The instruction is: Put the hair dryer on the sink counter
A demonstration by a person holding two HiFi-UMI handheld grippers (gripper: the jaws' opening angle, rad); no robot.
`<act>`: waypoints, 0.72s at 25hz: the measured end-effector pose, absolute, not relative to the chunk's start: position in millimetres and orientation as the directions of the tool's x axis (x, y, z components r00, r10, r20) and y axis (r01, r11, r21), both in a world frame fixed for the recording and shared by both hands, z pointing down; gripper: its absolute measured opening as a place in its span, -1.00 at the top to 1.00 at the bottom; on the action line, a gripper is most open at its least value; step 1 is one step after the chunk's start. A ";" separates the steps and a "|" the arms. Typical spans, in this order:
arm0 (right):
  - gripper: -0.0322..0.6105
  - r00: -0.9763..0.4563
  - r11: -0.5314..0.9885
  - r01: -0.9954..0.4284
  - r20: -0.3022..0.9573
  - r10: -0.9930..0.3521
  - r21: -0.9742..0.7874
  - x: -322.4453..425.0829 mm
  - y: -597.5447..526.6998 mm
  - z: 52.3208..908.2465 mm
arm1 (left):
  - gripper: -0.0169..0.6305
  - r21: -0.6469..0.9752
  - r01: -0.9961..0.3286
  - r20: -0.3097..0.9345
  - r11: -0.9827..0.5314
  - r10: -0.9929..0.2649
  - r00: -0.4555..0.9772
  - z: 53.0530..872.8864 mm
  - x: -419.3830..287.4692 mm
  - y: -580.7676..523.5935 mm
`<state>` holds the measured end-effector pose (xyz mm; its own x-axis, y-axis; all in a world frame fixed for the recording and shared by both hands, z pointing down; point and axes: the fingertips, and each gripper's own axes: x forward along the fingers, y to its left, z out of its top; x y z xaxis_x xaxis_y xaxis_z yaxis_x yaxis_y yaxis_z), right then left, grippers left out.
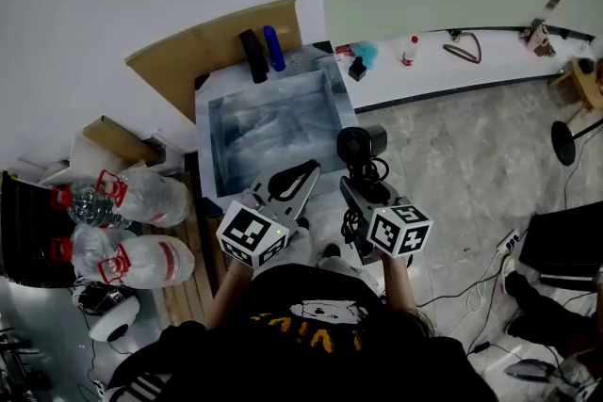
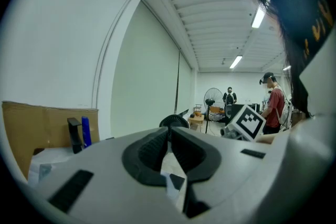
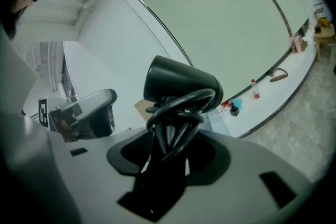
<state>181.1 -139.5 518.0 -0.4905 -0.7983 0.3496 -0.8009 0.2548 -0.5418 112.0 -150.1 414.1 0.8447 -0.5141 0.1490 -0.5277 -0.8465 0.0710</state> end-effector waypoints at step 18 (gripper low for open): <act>0.35 -0.401 0.203 -0.872 0.412 -0.818 -0.445 166.9 -330.4 520.2 | 0.87 0.056 -0.484 0.152 -0.873 -0.472 0.869 419.2 52.2 -256.4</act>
<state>166.9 -330.4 520.2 -0.4015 -0.8177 0.4124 -0.8719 0.2034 -0.4455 52.2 -256.4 419.2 0.8687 -0.4715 0.1518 -0.4839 -0.8734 0.0559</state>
